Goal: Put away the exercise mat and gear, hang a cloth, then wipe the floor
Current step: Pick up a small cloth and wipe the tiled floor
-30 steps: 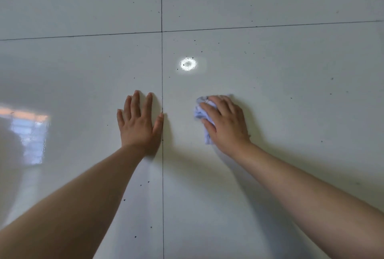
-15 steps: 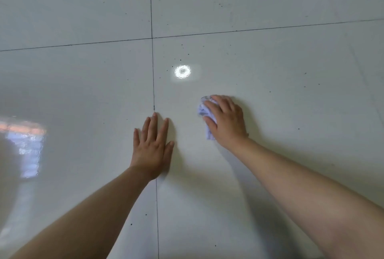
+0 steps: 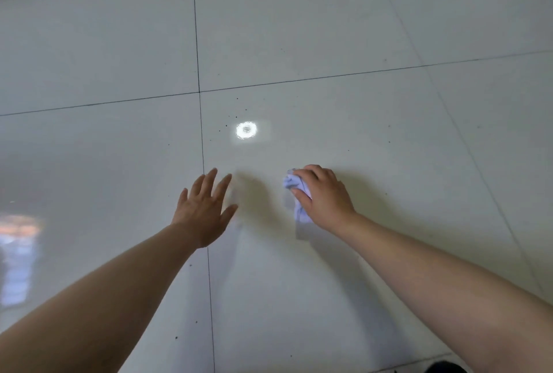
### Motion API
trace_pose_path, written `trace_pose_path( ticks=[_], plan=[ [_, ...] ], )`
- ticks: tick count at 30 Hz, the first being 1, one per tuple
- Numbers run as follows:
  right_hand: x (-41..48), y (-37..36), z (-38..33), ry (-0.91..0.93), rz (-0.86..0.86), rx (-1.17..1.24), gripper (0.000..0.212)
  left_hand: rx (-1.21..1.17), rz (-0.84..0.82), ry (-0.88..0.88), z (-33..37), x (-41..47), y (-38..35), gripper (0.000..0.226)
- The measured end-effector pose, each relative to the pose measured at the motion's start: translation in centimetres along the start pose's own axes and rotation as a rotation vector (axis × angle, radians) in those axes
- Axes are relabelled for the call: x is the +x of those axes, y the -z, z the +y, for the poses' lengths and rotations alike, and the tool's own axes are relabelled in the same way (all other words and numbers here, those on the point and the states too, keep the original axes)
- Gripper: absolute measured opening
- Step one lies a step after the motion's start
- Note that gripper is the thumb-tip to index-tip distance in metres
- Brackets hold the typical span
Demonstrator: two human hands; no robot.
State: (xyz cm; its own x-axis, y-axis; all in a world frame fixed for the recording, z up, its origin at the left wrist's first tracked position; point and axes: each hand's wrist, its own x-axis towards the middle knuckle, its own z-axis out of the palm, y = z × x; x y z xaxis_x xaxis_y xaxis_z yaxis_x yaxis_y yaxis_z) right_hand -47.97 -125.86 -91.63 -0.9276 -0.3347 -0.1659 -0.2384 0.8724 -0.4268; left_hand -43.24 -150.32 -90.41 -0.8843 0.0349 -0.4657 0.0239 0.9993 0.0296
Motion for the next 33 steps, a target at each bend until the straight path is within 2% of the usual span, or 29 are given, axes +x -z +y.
trace_pose_path(
  ticks=[5, 10, 15, 19, 23, 29, 33],
  plan=[
    [-0.4, 4.2, -0.6, -0.134, -0.06, 0.041, 0.032, 0.051, 0.082, -0.059, 1.9, 1.2, 5.8, 0.065],
    [-1.8, 6.7, -1.8, -0.24, -0.061, 0.069, 0.03, -0.062, 0.105, -0.054, 4.6, 0.9, 10.9, 0.061],
    [-4.3, 11.9, -5.3, -0.248, -0.005, 0.164, 0.032, -0.188, 0.072, -0.083, 6.7, -2.2, 15.7, 0.059],
    [-7.6, 21.4, -9.4, -0.284, 0.011, 0.223, 0.029, -0.272, 0.053, -0.105, 7.6, -8.0, 23.4, 0.057],
    [-11.8, 32.2, -12.7, -0.312, 0.066, 0.297, 0.032, -0.226, 0.047, -0.189, 8.2, -14.9, 33.3, 0.054],
    [-21.2, 51.3, -19.2, -0.469, 0.171, 0.486, 0.03, -0.191, 0.072, -0.365, 10.4, -27.3, 51.3, 0.048],
    [-28.6, 61.4, -24.1, -0.593, 0.293, 0.579, 0.035, -0.214, 0.076, -0.447, 13.0, -34.8, 60.9, 0.048]
  ],
)
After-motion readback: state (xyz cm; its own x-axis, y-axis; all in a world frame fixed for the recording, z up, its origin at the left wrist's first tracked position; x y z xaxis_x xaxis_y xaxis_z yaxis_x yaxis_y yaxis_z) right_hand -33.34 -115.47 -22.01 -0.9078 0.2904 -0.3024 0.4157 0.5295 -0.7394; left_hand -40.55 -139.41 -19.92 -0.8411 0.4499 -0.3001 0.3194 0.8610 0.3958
